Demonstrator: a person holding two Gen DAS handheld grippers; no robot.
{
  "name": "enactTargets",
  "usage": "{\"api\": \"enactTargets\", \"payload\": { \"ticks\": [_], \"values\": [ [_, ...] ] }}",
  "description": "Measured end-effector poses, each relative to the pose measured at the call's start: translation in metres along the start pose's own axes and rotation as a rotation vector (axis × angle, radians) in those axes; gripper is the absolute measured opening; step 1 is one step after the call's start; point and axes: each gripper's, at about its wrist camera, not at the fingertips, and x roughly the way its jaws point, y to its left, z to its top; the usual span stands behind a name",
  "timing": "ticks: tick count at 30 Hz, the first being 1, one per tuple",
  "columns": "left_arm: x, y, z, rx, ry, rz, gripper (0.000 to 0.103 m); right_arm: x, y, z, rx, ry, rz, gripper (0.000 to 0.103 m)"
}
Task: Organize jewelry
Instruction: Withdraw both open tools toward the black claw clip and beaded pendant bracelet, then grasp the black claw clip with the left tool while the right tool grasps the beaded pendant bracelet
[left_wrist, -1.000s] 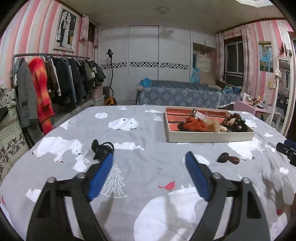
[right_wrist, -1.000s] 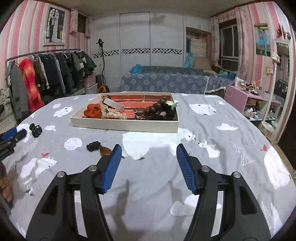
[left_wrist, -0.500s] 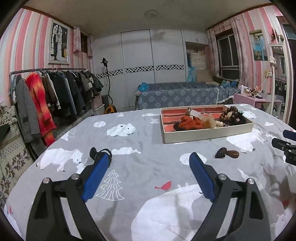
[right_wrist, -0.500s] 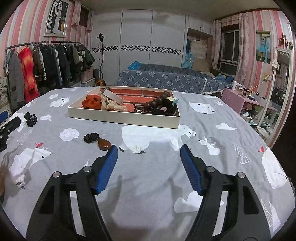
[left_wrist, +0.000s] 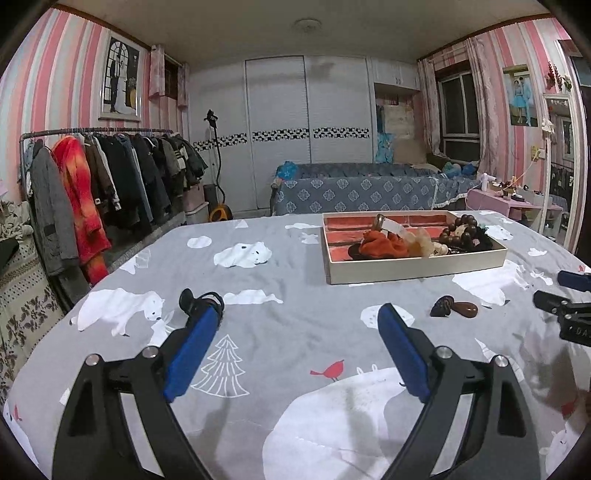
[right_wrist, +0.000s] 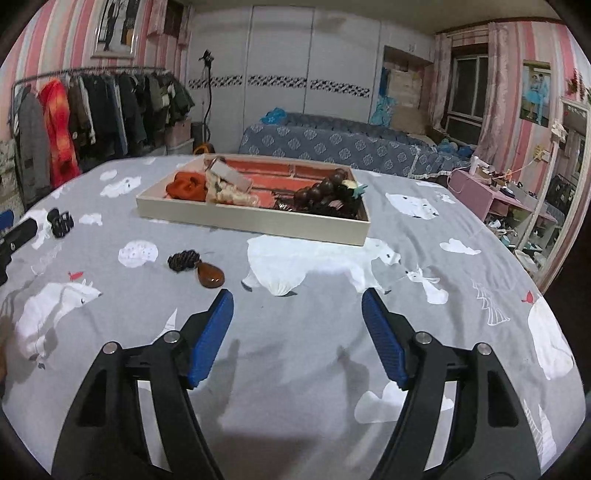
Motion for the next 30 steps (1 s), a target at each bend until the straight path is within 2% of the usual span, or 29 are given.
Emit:
{"api": "enactTargets", "payload": {
  "ticks": [4, 8, 12, 16, 20, 25, 28, 30],
  "values": [
    [0.013, 0.008, 0.003, -0.019, 0.068, -0.037, 0.087, 0.008, 0.011, 0.007, -0.019, 0.034, 0.061, 0.071],
    [0.027, 0.027, 0.006, 0.002, 0.112, 0.023, 0.087, 0.02, 0.031, 0.022, -0.057, 0.062, 0.115, 0.071],
    [0.047, 0.071, 0.008, -0.063, 0.189, 0.057, 0.087, 0.038, 0.054, 0.037, -0.096, 0.091, 0.133, 0.071],
    [0.067, 0.112, 0.007, -0.081, 0.249, 0.105, 0.087, 0.062, 0.074, 0.049, -0.092, 0.13, 0.151, 0.071],
    [0.093, 0.138, 0.005, -0.084, 0.322, 0.071, 0.087, 0.082, 0.089, 0.053, -0.098, 0.154, 0.148, 0.071],
    [0.119, 0.143, 0.005, -0.078, 0.371, 0.023, 0.087, 0.101, 0.092, 0.051, -0.082, 0.206, 0.13, 0.071],
    [0.131, 0.135, 0.006, -0.081, 0.382, -0.018, 0.087, 0.11, 0.095, 0.049, -0.093, 0.244, 0.133, 0.066],
    [0.138, 0.129, 0.006, -0.075, 0.392, -0.03, 0.087, 0.118, 0.096, 0.048, -0.097, 0.282, 0.138, 0.048]
  ]
}}
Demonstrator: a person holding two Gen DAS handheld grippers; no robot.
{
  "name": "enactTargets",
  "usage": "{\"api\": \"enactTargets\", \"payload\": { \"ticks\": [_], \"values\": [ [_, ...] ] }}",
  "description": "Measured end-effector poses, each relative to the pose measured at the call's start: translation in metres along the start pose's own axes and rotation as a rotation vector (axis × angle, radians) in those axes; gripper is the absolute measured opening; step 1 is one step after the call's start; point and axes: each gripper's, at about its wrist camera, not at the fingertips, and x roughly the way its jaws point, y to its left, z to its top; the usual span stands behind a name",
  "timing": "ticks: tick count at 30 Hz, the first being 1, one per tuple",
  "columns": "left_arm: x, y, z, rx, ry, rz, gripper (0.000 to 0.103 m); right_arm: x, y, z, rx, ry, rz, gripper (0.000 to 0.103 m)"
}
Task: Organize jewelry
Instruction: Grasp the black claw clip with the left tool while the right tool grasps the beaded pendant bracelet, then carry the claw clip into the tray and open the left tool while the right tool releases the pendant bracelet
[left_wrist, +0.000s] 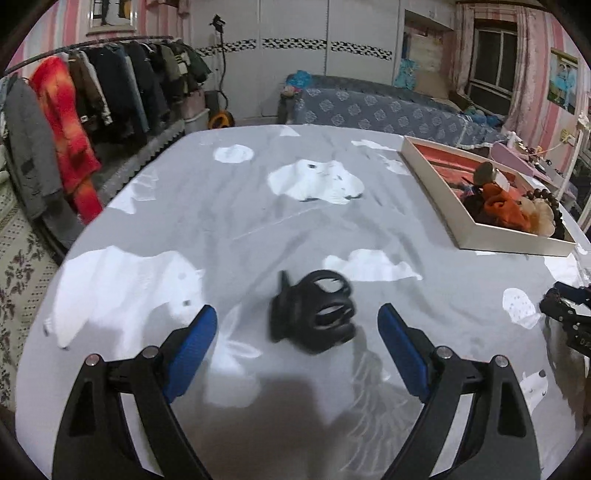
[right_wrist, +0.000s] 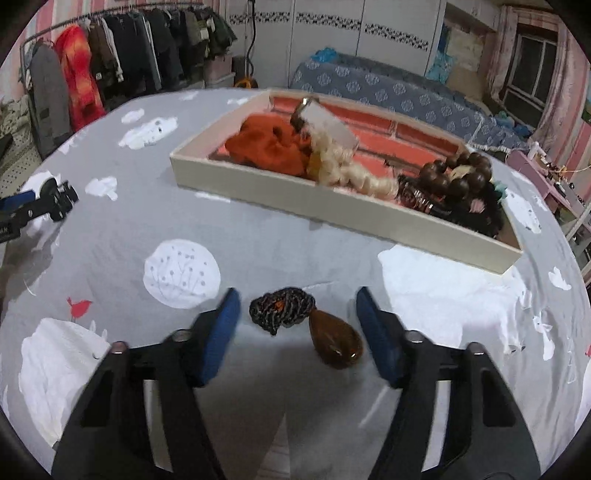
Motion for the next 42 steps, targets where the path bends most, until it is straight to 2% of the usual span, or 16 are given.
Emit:
{"api": "enactTargets", "payload": {
  "ticks": [1, 2, 3, 9, 11, 12, 13, 16, 26, 30, 35, 42],
  "values": [
    [0.004, -0.003, 0.001, 0.005, 0.011, 0.0, 0.087, 0.003, -0.001, 0.0, 0.001, 0.01, 0.009, 0.046],
    [0.009, -0.005, 0.002, 0.006, 0.022, -0.004, 0.087, 0.004, -0.002, 0.001, 0.003, 0.012, 0.019, 0.035],
    [0.015, -0.006, 0.004, 0.004, 0.042, -0.011, 0.087, 0.005, -0.002, 0.003, 0.0, 0.007, 0.015, 0.03],
    [0.029, 0.001, 0.008, -0.032, 0.098, -0.03, 0.085, 0.008, -0.012, 0.003, 0.045, 0.0, 0.042, 0.027],
    [0.03, -0.003, 0.008, -0.009, 0.097, -0.034, 0.064, 0.005, -0.019, 0.004, 0.073, -0.015, 0.052, 0.027],
    [0.03, -0.004, 0.008, -0.003, 0.09, -0.024, 0.06, 0.003, -0.022, 0.004, 0.082, -0.025, 0.055, 0.027],
    [0.029, -0.004, 0.008, -0.002, 0.084, -0.023, 0.05, 0.0, -0.024, 0.004, 0.091, -0.037, 0.055, 0.027],
    [0.024, -0.003, 0.007, -0.008, 0.065, -0.024, 0.044, -0.012, -0.03, 0.006, 0.099, -0.081, 0.048, 0.027],
    [-0.027, -0.028, 0.016, 0.004, -0.037, -0.001, 0.044, -0.066, -0.064, 0.008, 0.145, -0.2, 0.067, 0.027],
    [-0.059, -0.058, 0.023, 0.041, -0.095, 0.003, 0.044, -0.091, -0.08, 0.004, 0.158, -0.249, 0.075, 0.027],
    [-0.084, -0.1, 0.026, 0.086, -0.131, 0.007, 0.044, -0.124, -0.101, -0.007, 0.185, -0.326, 0.095, 0.027],
    [-0.102, -0.161, 0.024, 0.11, -0.175, -0.038, 0.044, -0.148, -0.139, -0.033, 0.205, -0.356, 0.099, 0.027]
  ]
}}
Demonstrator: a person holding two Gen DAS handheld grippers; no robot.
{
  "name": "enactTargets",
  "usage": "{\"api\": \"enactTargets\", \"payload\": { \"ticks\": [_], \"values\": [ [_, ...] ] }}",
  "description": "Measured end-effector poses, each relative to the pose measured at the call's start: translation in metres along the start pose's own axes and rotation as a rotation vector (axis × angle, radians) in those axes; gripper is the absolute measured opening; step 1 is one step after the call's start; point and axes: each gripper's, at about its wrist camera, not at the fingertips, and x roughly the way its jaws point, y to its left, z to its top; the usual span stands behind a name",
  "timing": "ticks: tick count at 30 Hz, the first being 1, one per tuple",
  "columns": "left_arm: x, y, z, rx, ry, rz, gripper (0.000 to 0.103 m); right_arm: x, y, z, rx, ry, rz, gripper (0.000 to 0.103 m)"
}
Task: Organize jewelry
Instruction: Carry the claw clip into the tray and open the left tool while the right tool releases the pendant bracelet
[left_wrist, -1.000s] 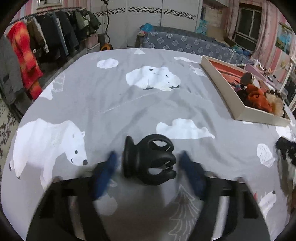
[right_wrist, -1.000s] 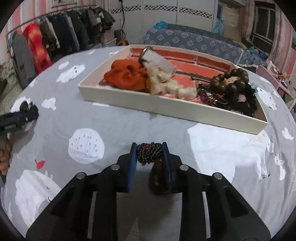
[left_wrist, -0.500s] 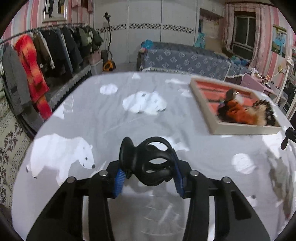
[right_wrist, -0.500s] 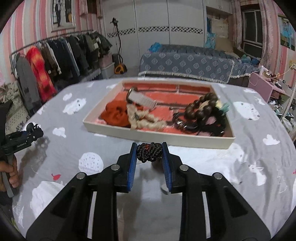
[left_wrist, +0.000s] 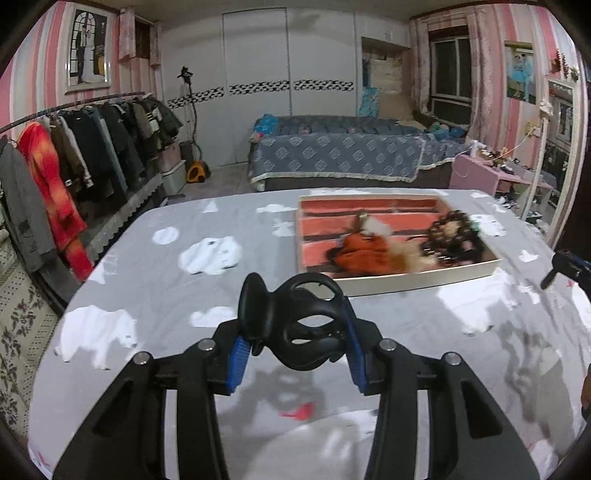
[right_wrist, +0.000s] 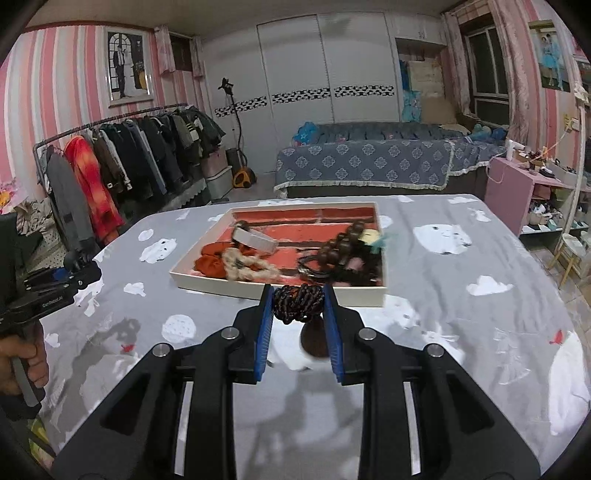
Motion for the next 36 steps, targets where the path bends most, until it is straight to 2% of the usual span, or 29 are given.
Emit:
{"api": "enactTargets", "payload": {
  "ticks": [7, 19, 25, 31, 36],
  "values": [
    [0.009, -0.028, 0.008, 0.023, -0.003, -0.044, 0.044, -0.019, -0.023, -0.004, 0.013, -0.018, -0.04, 0.027],
    [0.026, -0.018, 0.032, -0.011, -0.046, -0.087, 0.044, -0.002, -0.008, 0.01, -0.006, -0.019, -0.056, 0.027],
    [0.058, -0.013, 0.06, -0.045, -0.076, -0.106, 0.044, 0.029, 0.002, 0.041, -0.038, -0.035, -0.053, 0.027],
    [0.108, -0.015, 0.086, -0.074, -0.063, -0.152, 0.044, 0.089, 0.008, 0.076, -0.025, -0.02, -0.002, 0.027],
    [0.144, -0.024, 0.097, -0.045, -0.068, -0.122, 0.044, 0.134, 0.012, 0.092, -0.043, -0.007, -0.005, 0.027]
  ]
}}
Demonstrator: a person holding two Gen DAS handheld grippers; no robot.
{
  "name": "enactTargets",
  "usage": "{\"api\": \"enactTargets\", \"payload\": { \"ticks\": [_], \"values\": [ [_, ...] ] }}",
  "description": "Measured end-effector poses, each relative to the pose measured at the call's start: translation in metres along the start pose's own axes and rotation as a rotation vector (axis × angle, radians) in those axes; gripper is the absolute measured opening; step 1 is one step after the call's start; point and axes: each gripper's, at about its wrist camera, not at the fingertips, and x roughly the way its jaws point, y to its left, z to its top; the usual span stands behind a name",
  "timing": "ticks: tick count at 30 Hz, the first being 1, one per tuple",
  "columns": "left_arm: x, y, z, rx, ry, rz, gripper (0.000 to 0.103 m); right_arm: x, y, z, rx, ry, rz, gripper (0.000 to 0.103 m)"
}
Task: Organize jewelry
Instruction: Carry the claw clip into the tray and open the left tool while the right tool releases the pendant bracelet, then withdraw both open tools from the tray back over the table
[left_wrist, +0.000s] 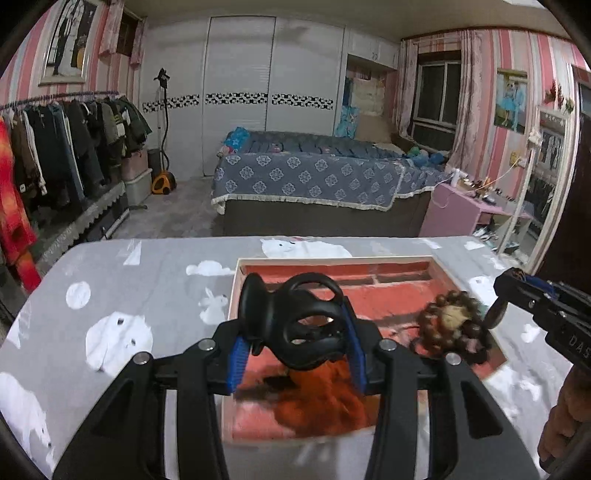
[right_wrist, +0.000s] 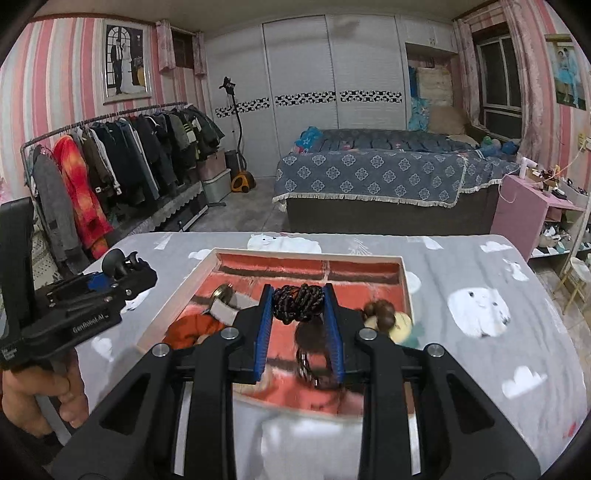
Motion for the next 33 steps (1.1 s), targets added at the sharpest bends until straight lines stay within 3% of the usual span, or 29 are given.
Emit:
{"api": "enactTargets", "payload": {
  "ticks": [4, 7, 16, 20, 22, 23, 30, 33],
  "values": [
    [0.033, -0.002, -0.011, 0.005, 0.022, 0.022, 0.044, 0.035, -0.004, -0.004, -0.012, -0.008, -0.043, 0.027],
    [0.052, -0.004, -0.021, 0.015, 0.059, 0.006, 0.044, 0.065, -0.014, -0.019, 0.016, 0.037, -0.047, 0.027],
    [0.079, 0.002, -0.039, 0.016, 0.11, 0.036, 0.045, 0.085, -0.029, -0.035, 0.026, 0.088, -0.114, 0.029],
    [0.076, 0.004, -0.041, 0.002, 0.099, 0.046, 0.057, 0.09, -0.03, -0.04, 0.006, 0.092, -0.134, 0.031],
    [0.074, 0.006, -0.04, -0.006, 0.087, 0.061, 0.069, 0.089, -0.03, -0.04, 0.006, 0.094, -0.132, 0.038],
    [0.07, 0.007, -0.039, -0.009, 0.075, 0.07, 0.075, 0.089, -0.029, -0.041, 0.006, 0.095, -0.13, 0.048],
    [0.041, -0.001, -0.026, 0.008, 0.009, 0.078, 0.081, 0.057, -0.021, -0.025, -0.013, 0.013, -0.14, 0.078],
    [0.012, -0.009, -0.023, 0.058, -0.035, 0.114, 0.088, 0.038, -0.017, -0.017, -0.032, -0.028, -0.152, 0.083]
  ]
}}
